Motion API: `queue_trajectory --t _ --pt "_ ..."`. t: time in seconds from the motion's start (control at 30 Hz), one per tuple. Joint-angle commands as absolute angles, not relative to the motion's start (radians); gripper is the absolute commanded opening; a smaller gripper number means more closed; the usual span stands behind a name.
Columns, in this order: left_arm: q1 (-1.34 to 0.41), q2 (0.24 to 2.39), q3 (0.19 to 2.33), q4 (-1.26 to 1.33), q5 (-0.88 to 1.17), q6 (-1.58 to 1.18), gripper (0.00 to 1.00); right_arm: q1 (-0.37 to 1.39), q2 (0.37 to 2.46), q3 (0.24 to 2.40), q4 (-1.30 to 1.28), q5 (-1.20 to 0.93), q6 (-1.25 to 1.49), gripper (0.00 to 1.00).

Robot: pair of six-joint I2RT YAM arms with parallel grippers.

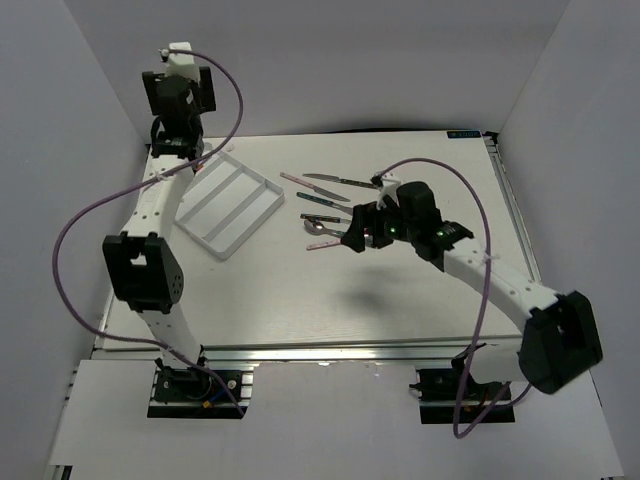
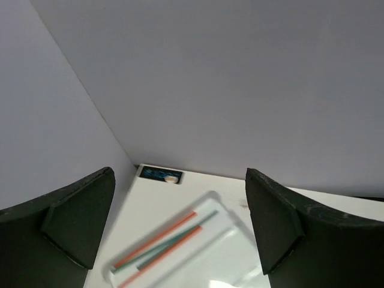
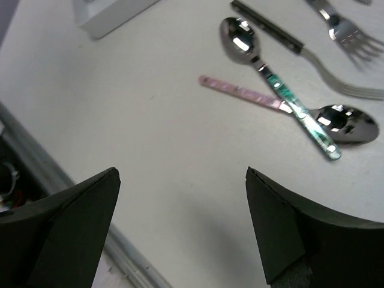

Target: Sort the eating utensils into containers

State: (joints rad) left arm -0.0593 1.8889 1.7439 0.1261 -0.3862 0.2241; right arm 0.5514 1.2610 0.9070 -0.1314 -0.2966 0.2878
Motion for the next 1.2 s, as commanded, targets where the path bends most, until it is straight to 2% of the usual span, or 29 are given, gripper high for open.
queue_trajectory --t 0.0,0.03,0.1,0.23,0.3,0.37,0.4,0.47,0.6,0.93,0.97,1.0,1.07,1.1,1.17 --pt "-0.06 1.72 1.818 -0.3 -0.309 -0.131 0.98 0.555 1.405 1.023 -0.22 -0.138 0.137 0.89" --pt "-0.06 1.648 1.781 -0.407 -0.257 -0.217 0.98 0.557 1.446 1.085 -0.247 -0.105 0.123 0.89" --pt "-0.058 1.553 1.688 -0.454 -0.099 -0.283 0.98 0.56 1.557 1.146 -0.309 -0.014 0.066 0.87" --pt "-0.057 1.172 1.283 -0.319 0.057 -0.403 0.98 0.569 1.686 1.229 -0.342 -0.054 -0.128 0.7" --pt "-0.057 1.057 1.065 -0.254 0.078 -0.413 0.98 0.569 1.75 1.282 -0.359 -0.057 -0.175 0.6" --pt "-0.057 0.921 0.883 -0.221 0.116 -0.411 0.98 0.569 1.802 1.316 -0.365 -0.075 -0.233 0.54" --pt "-0.057 0.887 0.829 -0.172 0.147 -0.414 0.98 0.571 1.818 1.337 -0.357 -0.075 -0.245 0.48" --pt "-0.06 0.83 0.728 -0.156 0.259 -0.388 0.98 0.571 1.87 1.374 -0.354 -0.064 -0.27 0.42" --pt "-0.064 0.786 0.632 -0.103 0.33 -0.414 0.98 0.571 1.956 1.431 -0.377 -0.046 -0.294 0.39" --pt "-0.074 0.802 0.624 -0.124 0.351 -0.403 0.98 0.571 2.082 1.489 -0.4 -0.044 -0.33 0.33" --pt "-0.074 0.801 0.624 -0.124 0.353 -0.405 0.98 0.571 2.086 1.491 -0.403 -0.044 -0.333 0.3" --pt "-0.074 0.801 0.623 -0.121 0.356 -0.403 0.98 0.571 2.085 1.49 -0.405 -0.044 -0.333 0.21" --pt "-0.075 0.799 0.621 -0.121 0.359 -0.405 0.98 0.571 2.074 1.485 -0.411 -0.061 -0.336 0.12" --pt "-0.075 0.799 0.621 -0.12 0.359 -0.406 0.98 0.571 2.065 1.482 -0.41 -0.066 -0.336 0.02" --pt "-0.075 0.796 0.62 -0.117 0.359 -0.41 0.98 0.571 2.028 1.473 -0.405 -0.078 -0.336 0.0"
